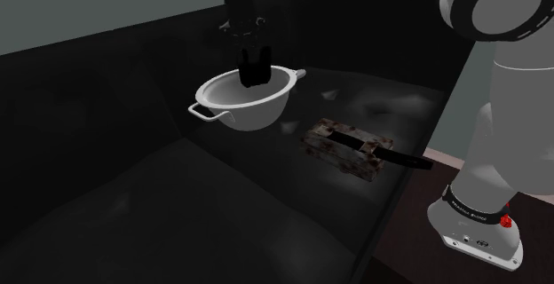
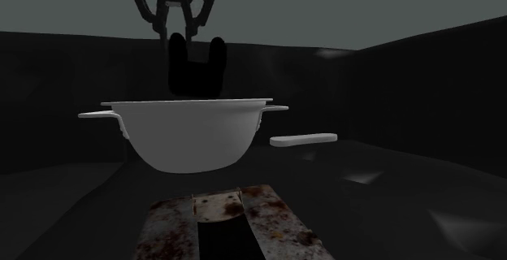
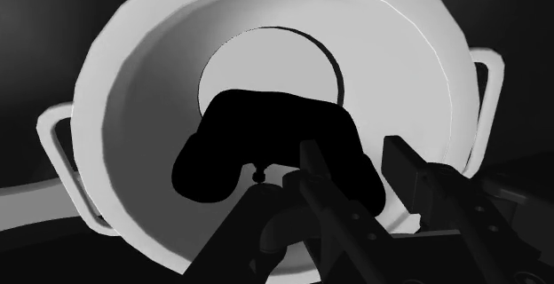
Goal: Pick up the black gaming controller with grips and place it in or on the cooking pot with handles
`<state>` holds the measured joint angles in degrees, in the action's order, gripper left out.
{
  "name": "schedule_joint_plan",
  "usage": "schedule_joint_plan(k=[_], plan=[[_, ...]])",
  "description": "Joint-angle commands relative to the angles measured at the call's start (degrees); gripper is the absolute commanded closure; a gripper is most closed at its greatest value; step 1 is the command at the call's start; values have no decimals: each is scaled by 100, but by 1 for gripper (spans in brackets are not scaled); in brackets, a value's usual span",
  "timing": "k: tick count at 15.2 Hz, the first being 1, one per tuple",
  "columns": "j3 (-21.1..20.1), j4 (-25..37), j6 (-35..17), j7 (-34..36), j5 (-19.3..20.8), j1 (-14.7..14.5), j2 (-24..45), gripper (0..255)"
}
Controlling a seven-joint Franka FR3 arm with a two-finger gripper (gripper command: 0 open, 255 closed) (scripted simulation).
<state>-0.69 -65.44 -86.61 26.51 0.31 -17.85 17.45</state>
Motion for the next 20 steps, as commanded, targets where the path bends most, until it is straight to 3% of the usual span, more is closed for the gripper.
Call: schedule_joint_plan(k=[1,12,19,20], plan=[[-3,-215,-174,17,2,-8,-46,255],[-2,-1518,-1176,18,-2,-3,-347,255],[-2,-1518,-1176,18,-2,-3,-347,255],[-2,-1518,-1176,18,-2,-3,-347,0]])
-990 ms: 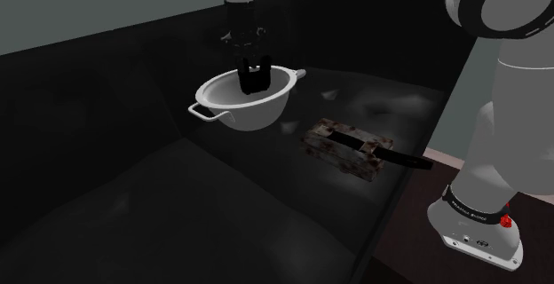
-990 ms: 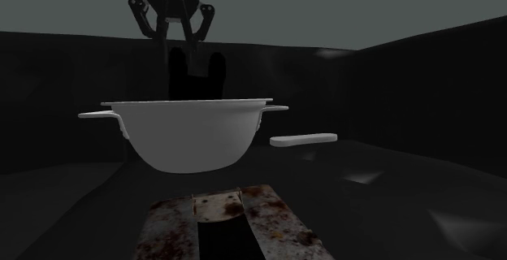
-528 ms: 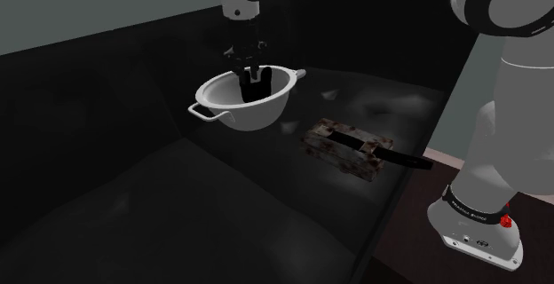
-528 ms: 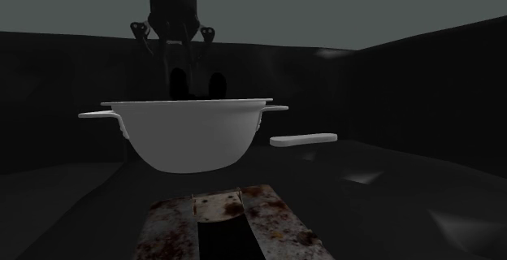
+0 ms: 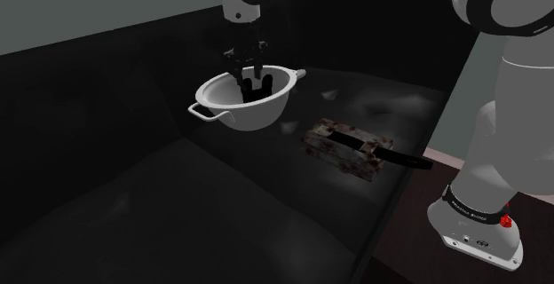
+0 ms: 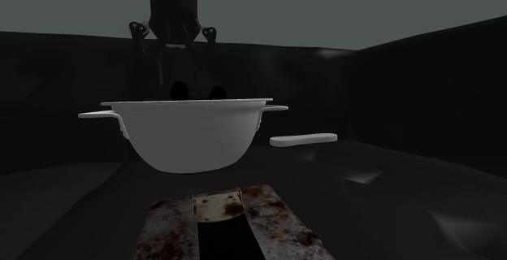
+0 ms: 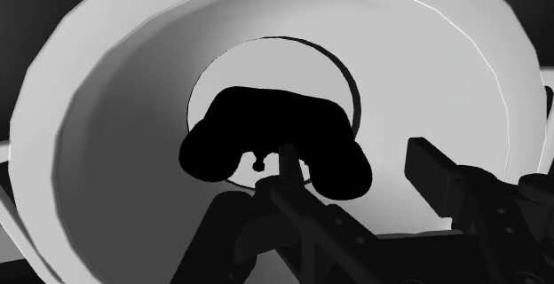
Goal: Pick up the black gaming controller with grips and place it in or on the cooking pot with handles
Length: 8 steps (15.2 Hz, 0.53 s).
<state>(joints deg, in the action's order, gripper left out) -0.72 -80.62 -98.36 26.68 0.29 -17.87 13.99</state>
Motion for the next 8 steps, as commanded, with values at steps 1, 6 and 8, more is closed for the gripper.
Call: schedule_joint_plan(k=[1,6,8], plan=[[0,1,0,0,0,0,0,0],[0,228,203,0,0,-1,23,0],[-1,740,631,0,2,-3,108,0]])
